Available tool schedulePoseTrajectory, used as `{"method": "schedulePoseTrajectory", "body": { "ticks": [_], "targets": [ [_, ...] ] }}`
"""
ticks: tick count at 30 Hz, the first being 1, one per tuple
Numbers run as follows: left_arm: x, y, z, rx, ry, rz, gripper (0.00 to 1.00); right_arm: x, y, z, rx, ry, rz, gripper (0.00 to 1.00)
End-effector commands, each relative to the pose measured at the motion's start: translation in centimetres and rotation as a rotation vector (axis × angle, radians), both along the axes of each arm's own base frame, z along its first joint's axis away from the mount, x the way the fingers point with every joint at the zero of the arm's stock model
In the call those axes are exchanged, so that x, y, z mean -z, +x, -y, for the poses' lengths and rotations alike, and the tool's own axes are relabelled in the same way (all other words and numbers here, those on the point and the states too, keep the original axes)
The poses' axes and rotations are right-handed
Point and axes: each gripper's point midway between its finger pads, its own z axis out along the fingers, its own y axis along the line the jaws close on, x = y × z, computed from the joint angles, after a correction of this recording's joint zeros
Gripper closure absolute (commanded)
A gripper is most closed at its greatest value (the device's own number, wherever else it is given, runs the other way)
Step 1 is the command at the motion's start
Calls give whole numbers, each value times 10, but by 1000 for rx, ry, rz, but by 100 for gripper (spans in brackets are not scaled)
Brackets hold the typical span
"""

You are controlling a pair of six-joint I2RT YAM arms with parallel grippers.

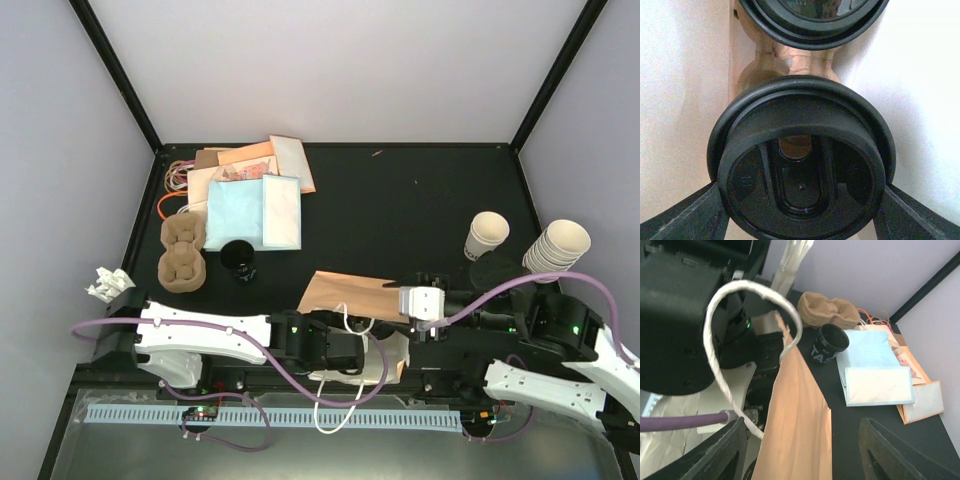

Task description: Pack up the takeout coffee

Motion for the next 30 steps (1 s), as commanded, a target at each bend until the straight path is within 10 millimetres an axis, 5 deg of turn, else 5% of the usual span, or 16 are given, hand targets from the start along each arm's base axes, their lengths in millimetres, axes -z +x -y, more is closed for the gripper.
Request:
{"method": "schedulePoseTrajectory", "body": {
  "ticks": [1, 6, 13, 18, 22, 30],
  "targets": [
    [-10, 0, 2, -23, -76, -6, 46, -31, 8, 1, 102, 104, -84, 36],
    [-12, 1, 2, -25, -86, 1, 46, -38, 52, -7, 296, 105, -234, 34],
    [-11, 1, 1, -21, -95, 8, 46, -14, 140, -6, 583, 187, -554, 35],
    [-7, 4, -3, -32, -86, 31, 46, 39, 198, 9, 781, 249, -803, 38],
    [-8, 7, -2, -41, -100, 47, 46, 90, 214, 3, 851, 148, -924, 39],
    [-11, 9, 0, -38, -107, 67, 46, 157, 237, -3, 1004, 67, -1114, 52]
  ]
}}
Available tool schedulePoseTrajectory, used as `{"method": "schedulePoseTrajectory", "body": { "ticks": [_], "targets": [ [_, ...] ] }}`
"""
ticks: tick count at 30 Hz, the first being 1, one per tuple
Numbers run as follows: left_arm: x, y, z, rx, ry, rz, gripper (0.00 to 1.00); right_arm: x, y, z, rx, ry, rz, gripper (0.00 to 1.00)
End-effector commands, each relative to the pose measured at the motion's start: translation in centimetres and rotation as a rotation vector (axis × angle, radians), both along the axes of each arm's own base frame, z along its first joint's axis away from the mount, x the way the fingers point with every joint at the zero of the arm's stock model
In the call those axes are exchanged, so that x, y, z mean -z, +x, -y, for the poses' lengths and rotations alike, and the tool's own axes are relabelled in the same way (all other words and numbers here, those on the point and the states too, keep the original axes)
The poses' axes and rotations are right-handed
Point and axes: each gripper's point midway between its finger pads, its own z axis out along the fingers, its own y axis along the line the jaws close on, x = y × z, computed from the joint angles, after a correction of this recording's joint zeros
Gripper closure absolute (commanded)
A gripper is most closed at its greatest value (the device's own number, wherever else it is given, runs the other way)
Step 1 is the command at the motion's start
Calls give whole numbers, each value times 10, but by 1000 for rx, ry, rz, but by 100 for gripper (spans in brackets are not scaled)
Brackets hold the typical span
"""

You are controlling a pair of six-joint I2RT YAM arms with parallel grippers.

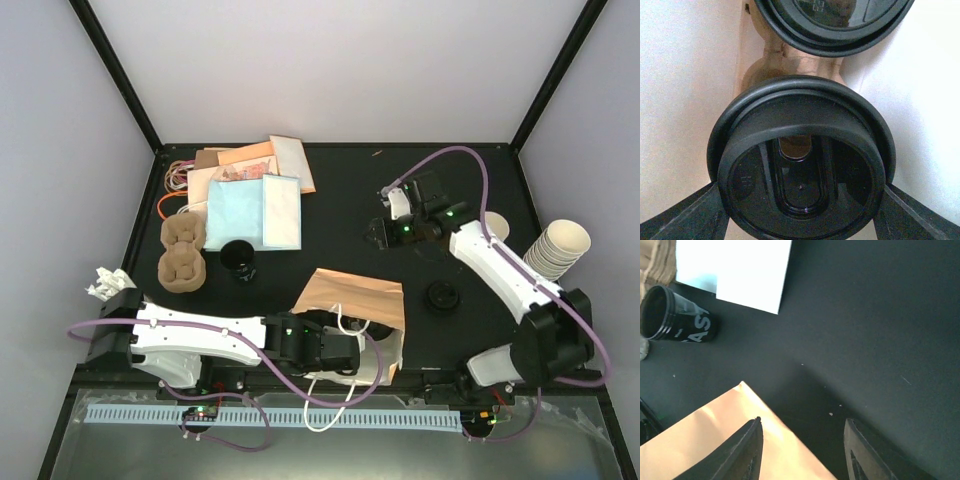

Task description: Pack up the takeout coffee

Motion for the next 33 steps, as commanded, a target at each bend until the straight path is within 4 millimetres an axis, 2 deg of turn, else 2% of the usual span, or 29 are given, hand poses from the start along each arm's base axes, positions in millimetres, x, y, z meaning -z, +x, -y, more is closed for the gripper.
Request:
{"method": "schedulePoseTrajectory", "body": {
  "ticks": [1, 7, 11, 14, 20, 27, 30, 33],
  "targets": [
    [-15, 5, 6, -15, -72, 39, 46, 31, 12, -6, 89, 16, -126, 53],
    [-15, 6, 6, -13, -76, 50, 46, 89, 7, -27, 41, -6, -284, 52],
    [-13, 6, 7, -15, -73, 51, 46, 117, 0, -35, 5, -22, -357, 52],
    [-13, 6, 6, -16, -71, 54, 46, 130, -9, -43, -33, -6, -393, 53],
    [-11, 8, 7, 1, -48, 71, 46, 151, -32, -57, -127, -18, -462, 53],
    [-6, 9, 10, 24, -16, 86, 46, 165, -50, -69, -203, -4, -523, 53],
    [-5, 8, 11, 28, -15, 80, 46, 164, -50, -69, -204, -2, -510, 54],
    [-3, 5, 10, 32, -6, 55, 47, 152, -45, -68, -192, 2, -464, 54]
  ]
}}
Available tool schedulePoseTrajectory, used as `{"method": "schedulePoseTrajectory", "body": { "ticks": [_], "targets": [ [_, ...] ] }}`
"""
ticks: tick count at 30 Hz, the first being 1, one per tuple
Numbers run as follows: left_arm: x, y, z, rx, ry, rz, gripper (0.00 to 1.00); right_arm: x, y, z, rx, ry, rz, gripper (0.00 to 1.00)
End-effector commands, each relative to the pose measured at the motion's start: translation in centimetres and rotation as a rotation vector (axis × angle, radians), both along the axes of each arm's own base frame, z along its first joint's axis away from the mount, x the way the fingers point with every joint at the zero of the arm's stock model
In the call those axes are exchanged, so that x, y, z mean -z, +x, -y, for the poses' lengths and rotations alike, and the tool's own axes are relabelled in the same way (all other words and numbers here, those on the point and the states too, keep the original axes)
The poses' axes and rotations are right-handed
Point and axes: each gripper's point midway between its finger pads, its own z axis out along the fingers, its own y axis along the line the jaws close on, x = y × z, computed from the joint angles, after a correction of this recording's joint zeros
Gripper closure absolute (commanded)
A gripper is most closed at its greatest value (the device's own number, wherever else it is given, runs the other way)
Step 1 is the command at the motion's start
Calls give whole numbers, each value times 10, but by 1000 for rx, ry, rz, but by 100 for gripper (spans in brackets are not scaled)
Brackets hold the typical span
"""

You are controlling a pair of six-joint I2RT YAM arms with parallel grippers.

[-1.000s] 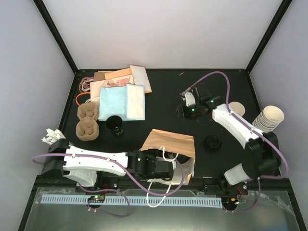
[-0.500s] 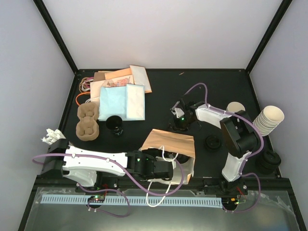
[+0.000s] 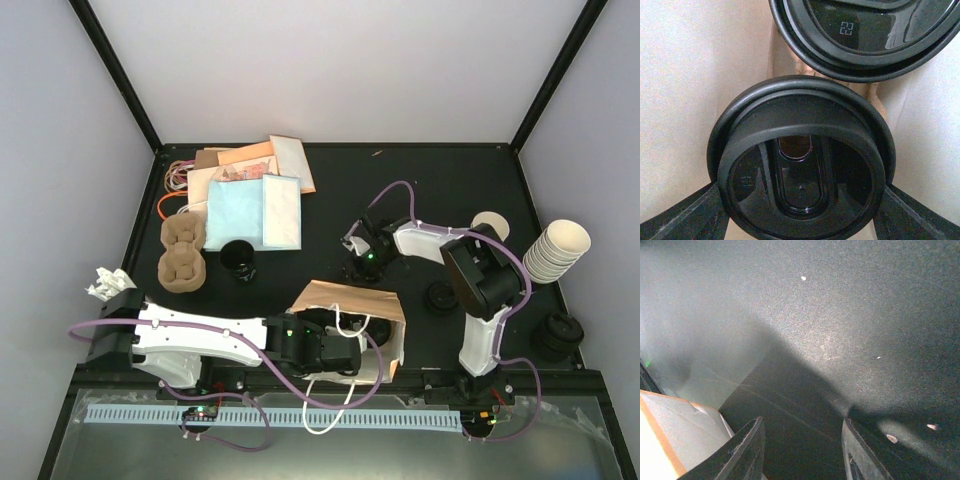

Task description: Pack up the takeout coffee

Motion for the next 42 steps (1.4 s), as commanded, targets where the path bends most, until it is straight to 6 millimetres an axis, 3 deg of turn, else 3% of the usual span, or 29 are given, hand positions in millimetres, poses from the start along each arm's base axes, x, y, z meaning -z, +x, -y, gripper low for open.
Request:
{"method": "schedulePoseTrajectory", "body": {
  "ticks": [1, 11, 16, 20, 28, 32, 38, 42],
  "targets": [
    [-1, -2, 4, 8, -1, -7, 46, -15, 1, -3, -13, 23, 59, 54],
    [19, -10, -12, 5, 82, -47, 48, -47, -3, -3, -30, 63, 149, 55],
    [21, -8, -14, -9, 79, -24, 48, -52, -13, 0, -43, 52, 176, 55],
    [18, -6, -10, -9, 54, 5, 48, -42, -15, 7, -40, 14, 167, 53],
    [18, -6, -6, 1, 31, 14, 48, -16, 4, 19, 4, -142, 168, 54],
    [20, -8, -7, 2, 21, 8, 48, -6, -1, 22, -3, -159, 144, 54],
    [15, -7, -7, -7, -8, 12, 48, -43, 3, 13, 11, -59, 219, 53],
    [15, -8, -8, -6, -9, 9, 48, -48, 17, 32, 55, -153, 271, 50]
  ]
}}
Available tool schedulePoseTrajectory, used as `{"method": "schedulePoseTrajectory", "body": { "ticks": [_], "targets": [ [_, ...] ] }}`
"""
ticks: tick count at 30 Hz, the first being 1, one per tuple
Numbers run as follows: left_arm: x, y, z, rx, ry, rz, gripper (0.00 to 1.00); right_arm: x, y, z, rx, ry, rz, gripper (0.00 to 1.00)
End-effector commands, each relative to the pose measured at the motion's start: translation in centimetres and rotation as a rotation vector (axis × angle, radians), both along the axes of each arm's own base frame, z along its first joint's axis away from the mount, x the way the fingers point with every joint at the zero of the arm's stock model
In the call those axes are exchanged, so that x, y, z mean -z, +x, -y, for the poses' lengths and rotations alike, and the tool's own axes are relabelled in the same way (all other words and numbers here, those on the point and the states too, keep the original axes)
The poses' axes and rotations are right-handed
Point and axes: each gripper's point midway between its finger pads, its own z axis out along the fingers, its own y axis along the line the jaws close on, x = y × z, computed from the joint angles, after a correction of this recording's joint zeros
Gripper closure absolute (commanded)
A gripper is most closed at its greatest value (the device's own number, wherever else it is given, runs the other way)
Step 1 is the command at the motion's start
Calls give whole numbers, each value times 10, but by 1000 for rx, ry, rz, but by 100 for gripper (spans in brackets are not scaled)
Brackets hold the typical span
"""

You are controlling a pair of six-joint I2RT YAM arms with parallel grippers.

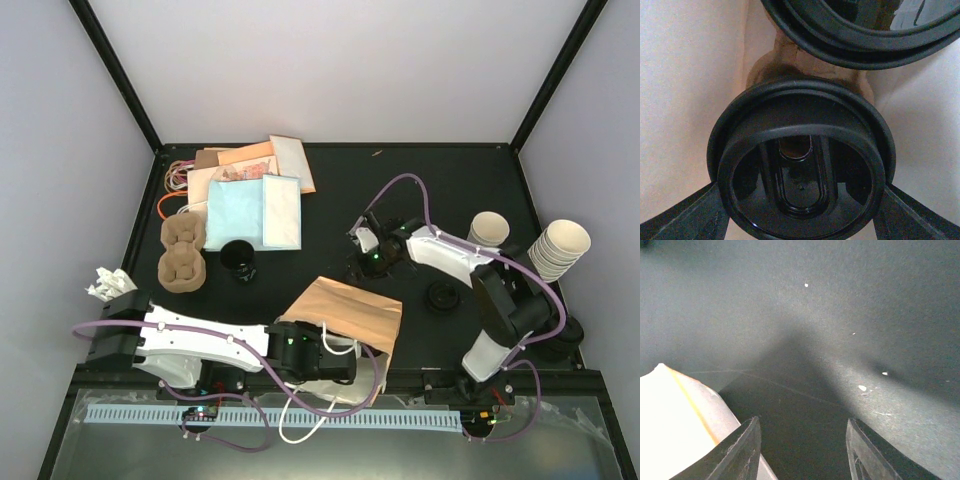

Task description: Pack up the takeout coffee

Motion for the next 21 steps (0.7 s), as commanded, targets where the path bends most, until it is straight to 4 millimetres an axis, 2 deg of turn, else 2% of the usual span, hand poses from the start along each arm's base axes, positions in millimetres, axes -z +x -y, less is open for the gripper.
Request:
{"method": "schedulePoseTrajectory", "body": {
  "ticks": [1, 3, 5, 7, 11, 13, 17, 21],
  "targets": [
    [-6, -1, 2, -11, -51, 4, 48, -11, 21, 20, 68, -76, 70, 50],
    [-4, -2, 1, -12, -50, 1, 48, 2, 25, 32, 89, -115, 43, 53],
    [-4, -4, 1, -12, -52, 0, 48, 19, 21, 38, 78, -163, 2, 57],
    [-5, -4, 1, -13, -58, -1, 48, 31, 14, 35, 58, -151, -49, 68],
    [-3, -5, 1, -13, -60, 0, 48, 39, 2, 23, 46, -81, -112, 91],
    [-3, -5, 2, -12, -64, 2, 48, 41, -2, 16, 30, -48, -143, 98],
    [-5, -5, 3, -4, -78, 2, 48, 44, -12, 0, -7, 32, -208, 98],
    [-3, -5, 2, -3, -74, 1, 48, 46, -15, -7, -29, 58, -233, 96]
  ]
}}
